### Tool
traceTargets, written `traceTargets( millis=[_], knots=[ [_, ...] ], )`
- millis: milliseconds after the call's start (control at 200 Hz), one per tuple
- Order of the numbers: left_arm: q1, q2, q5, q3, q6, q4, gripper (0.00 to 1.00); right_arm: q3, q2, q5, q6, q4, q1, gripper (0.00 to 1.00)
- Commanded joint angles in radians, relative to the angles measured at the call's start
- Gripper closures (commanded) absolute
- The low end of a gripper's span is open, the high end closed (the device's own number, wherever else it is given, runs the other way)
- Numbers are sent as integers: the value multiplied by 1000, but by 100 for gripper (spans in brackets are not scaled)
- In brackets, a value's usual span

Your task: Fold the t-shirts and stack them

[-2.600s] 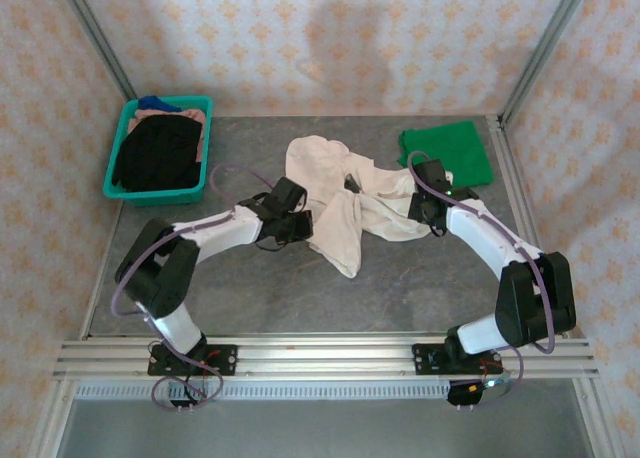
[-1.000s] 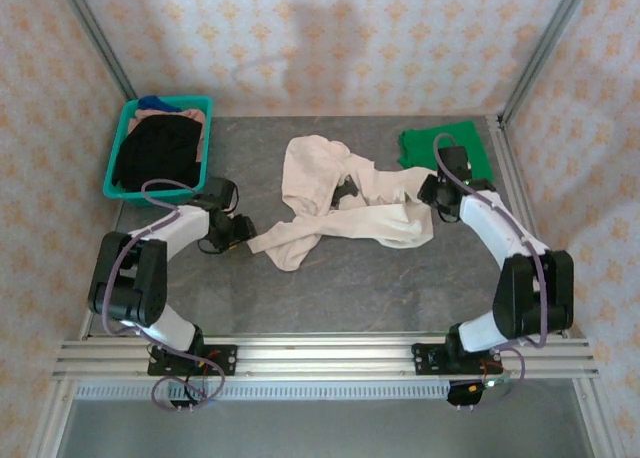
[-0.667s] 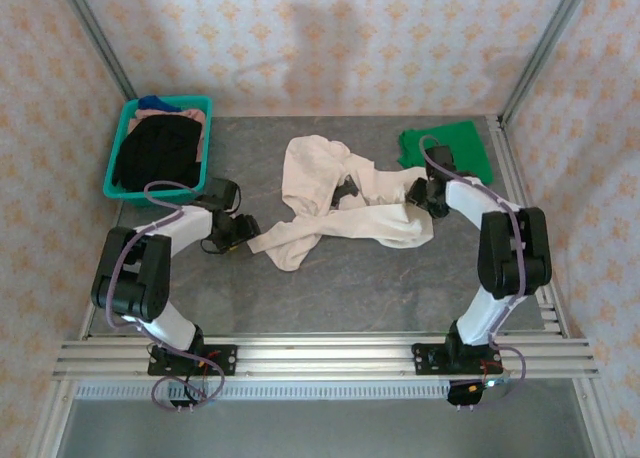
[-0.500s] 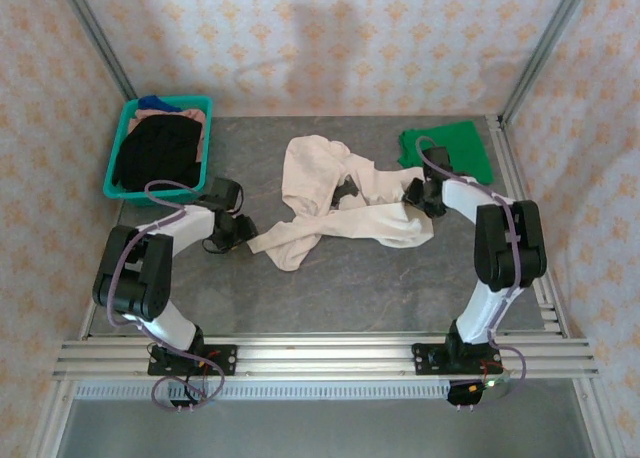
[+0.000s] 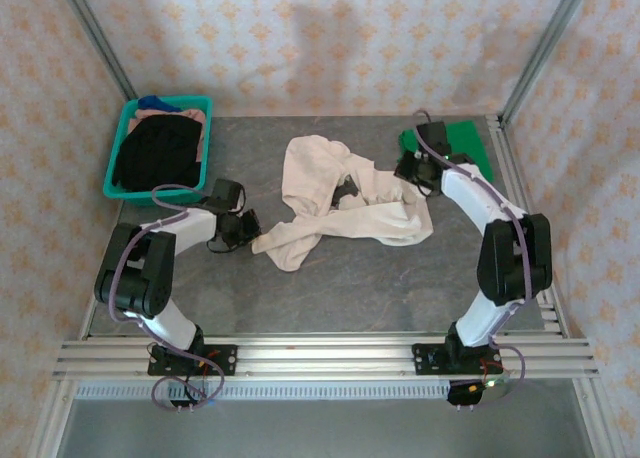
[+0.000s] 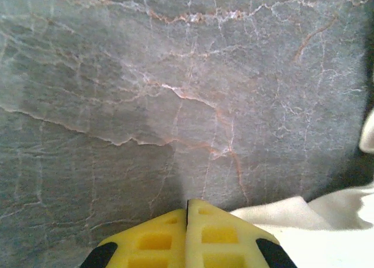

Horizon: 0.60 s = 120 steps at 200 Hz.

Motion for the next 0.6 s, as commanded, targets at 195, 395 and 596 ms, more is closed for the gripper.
traceTargets(
  millis=[195, 395, 596],
  knots=[
    [22, -72, 27, -49, 43, -8, 100, -133, -88, 118, -12, -109, 56, 52],
    [-29, -62, 44, -59, 53, 2, 57, -192, -39, 73, -15, -114, 60, 48],
    [-101, -42, 58, -74, -3, 93, 43, -165, 46, 30, -10, -88, 64, 56]
  ],
)
